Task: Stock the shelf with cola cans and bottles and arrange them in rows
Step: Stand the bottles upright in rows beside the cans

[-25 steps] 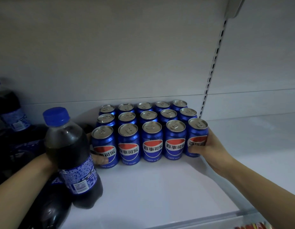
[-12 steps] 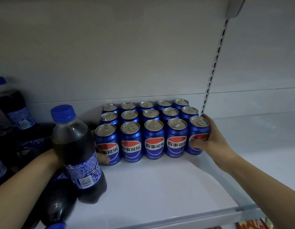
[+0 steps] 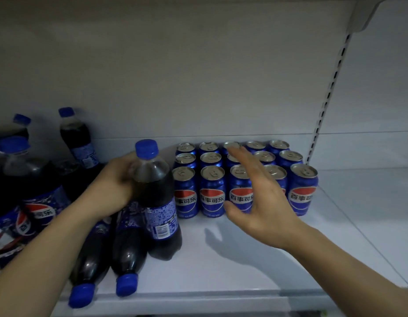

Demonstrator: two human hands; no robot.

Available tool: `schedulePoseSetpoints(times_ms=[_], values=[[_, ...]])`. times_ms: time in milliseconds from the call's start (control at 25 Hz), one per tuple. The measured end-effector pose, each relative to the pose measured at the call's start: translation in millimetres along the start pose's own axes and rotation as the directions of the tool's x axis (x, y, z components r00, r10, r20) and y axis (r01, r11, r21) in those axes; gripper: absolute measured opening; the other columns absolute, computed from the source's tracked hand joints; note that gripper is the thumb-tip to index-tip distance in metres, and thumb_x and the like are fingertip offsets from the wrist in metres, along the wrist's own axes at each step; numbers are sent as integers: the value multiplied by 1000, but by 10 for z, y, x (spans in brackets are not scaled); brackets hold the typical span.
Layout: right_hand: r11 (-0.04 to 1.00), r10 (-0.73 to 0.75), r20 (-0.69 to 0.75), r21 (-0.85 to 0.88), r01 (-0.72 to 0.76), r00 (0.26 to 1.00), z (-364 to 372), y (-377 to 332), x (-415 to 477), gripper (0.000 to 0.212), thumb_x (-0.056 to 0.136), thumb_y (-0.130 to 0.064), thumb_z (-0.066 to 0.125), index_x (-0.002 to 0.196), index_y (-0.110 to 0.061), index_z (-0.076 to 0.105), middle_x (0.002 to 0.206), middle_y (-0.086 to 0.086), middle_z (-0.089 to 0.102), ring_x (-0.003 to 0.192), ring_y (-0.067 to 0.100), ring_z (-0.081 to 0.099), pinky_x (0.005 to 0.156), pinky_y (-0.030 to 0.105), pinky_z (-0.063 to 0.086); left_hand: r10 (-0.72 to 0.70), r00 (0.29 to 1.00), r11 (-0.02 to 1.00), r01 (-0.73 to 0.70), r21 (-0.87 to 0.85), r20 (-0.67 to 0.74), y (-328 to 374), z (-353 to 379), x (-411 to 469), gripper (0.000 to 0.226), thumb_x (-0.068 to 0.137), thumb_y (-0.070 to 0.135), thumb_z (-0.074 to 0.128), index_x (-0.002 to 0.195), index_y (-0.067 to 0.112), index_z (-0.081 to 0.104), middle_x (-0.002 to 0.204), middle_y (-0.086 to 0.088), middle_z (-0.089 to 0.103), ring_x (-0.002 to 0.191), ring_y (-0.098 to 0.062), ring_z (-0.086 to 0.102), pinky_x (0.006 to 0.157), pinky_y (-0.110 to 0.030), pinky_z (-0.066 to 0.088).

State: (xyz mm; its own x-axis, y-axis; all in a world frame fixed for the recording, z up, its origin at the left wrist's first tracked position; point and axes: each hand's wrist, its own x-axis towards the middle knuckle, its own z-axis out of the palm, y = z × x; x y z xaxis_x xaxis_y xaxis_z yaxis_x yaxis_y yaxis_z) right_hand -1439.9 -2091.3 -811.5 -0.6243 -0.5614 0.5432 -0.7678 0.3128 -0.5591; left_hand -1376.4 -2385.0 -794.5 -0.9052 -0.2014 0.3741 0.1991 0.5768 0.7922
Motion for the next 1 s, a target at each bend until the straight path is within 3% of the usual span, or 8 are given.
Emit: schedulePoseSetpoints(times_ms=[80, 200, 320, 480, 600, 680, 840, 1000], values=[[999, -36, 7, 28, 36, 999, 58, -164, 111, 82, 80, -23, 68, 153, -32, 31, 156, -16, 37, 146, 5, 31, 117, 34, 35, 36, 999, 999, -36, 8, -34, 157, 24, -168, 34, 92, -14, 56, 103, 16, 69, 88, 22, 75, 88, 13, 65, 83, -8, 46], [995, -102, 35, 12, 101, 994, 86, -406, 441, 62, 81, -21, 63, 140, -31, 48, 138, -15, 51, 128, 3, 48, 104, 22, 42, -59, 987, 996, 69, 58, -152, 129, -85, -277, 32, 99, -3, 53, 113, 20, 71, 109, 11, 76, 108, -2, 67, 102, -30, 50], [988, -101, 211, -96, 124, 972, 223, -521, 1043, 48, 88, -17, 67, 133, -28, 55, 132, -8, 56, 119, 6, 51, 100, 24, 41, -58, 982, 984, 86, 156, -178, 90, -181, -273, 32, 99, 16, 54, 128, 25, 65, 124, 9, 71, 120, -9, 63, 109, -40, 47], [913, -47, 533, -320, 252, 845, 729, -420, 1882, 37, 89, -25, 69, 124, -19, 61, 116, 3, 64, 102, 20, 61, 90, 39, 52, -80, 970, 940, 150, 308, -229, -78, -183, -201, 41, 98, 22, 61, 138, 21, 58, 132, -1, 65, 120, -17, 62, 103, -32, 48], [808, 71, 679, -469, 357, 731, 1262, -264, 2245, 38, 92, -25, 63, 129, -18, 57, 115, 3, 63, 95, 23, 60, 78, 32, 47, -96, 980, 918, 155, 366, -173, -271, -175, -63, 39, 97, 27, 63, 136, 23, 58, 129, 0, 64, 117, -18, 61, 97, -34, 50], [729, 139, 706, -548, 411, 695, 1557, -191, 2315, 35, 92, -24, 64, 125, -14, 61, 111, -1, 62, 96, 24, 62, 75, 30, 44, -114, 987, 901, 152, 406, -117, -447, -163, 29, 39, 94, 30, 64, 132, 26, 59, 126, 1, 63, 114, -19, 61, 93, -41, 54], [590, 308, 668, -693, 415, 678, 1889, 24, 2331, 36, 95, -22, 64, 127, -7, 61, 124, 10, 65, 111, 29, 64, 80, 32, 44, -212, 976, 808, 199, 555, -41, -661, -166, 74, 44, 88, 43, 68, 129, 28, 60, 125, 4, 61, 120, -20, 55, 93, -43, 53], [578, 243, 655, -690, 436, 715, 1871, 205, 2383, 37, 93, -29, 63, 126, -13, 58, 118, 11, 66, 101, 31, 66, 78, 38, 51, -212, 973, 776, 223, 589, -90, -715, -167, 69, 43, 86, 50, 67, 123, 29, 64, 126, 8, 58, 123, -18, 48, 96, -41, 48]])
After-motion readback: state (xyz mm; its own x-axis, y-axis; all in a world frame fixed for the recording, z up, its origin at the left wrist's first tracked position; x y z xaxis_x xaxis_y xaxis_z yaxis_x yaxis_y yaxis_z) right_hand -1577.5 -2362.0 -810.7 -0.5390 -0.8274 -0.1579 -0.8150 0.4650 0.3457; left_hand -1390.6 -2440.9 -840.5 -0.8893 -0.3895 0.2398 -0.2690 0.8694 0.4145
